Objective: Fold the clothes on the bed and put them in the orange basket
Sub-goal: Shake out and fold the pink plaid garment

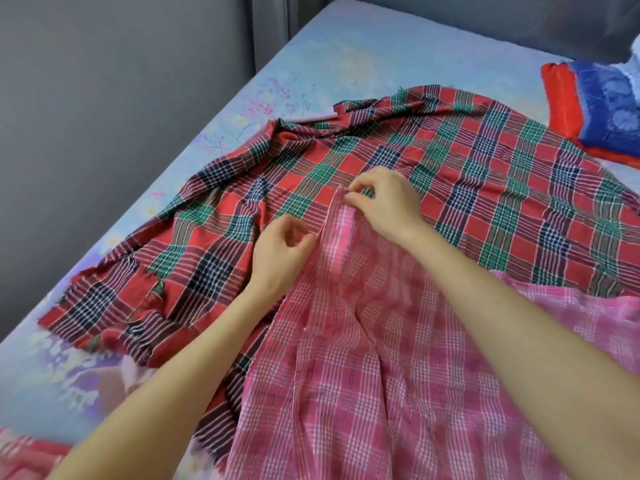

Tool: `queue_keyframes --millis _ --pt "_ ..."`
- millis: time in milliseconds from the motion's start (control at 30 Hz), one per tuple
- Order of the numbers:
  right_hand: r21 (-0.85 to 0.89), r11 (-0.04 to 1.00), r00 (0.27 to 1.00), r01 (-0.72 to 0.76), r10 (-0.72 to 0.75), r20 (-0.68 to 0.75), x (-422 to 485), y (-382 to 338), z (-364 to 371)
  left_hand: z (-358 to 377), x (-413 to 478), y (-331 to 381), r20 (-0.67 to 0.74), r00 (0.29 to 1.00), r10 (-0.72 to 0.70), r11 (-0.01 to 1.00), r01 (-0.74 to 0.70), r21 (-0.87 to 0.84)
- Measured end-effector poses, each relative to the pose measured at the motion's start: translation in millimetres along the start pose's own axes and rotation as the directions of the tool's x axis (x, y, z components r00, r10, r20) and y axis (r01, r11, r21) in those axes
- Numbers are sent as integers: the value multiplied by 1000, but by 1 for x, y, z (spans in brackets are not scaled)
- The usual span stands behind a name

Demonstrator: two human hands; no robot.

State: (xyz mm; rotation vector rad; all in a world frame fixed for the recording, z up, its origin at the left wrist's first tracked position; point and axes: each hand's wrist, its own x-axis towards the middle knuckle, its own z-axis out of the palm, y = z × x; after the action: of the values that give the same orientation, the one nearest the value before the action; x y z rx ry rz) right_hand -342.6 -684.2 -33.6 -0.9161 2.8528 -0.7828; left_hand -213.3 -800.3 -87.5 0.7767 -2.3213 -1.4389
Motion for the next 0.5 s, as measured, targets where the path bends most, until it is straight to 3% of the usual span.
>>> queue_keyframes --millis 100,167,233,267,400,500 --pt "42 999 1000 -16 17 -15 -7 -7 -16 1 -45 -1 103 994 45 982 -63 178" --pt "29 999 999 -40 41 -20 -12 -11 -25 1 -70 -3 -15 994 111 951 -102 292" --pt "17 998 998 -63 63 -22 -19 -15 -33 2 -94 -3 -187 948 257 908 -171 382" --pt "16 998 998 -64 64 -22 -22 -16 -36 3 -104 -4 -205 937 284 896 -183 405" --pt "26 996 996 -88 89 -28 -39 -28 -50 8 -130 -10 143 989 35 894 -95 438" --pt "41 994 994 -100 102 -47 -51 -35 -57 6 -135 -16 199 980 18 873 -113 475"
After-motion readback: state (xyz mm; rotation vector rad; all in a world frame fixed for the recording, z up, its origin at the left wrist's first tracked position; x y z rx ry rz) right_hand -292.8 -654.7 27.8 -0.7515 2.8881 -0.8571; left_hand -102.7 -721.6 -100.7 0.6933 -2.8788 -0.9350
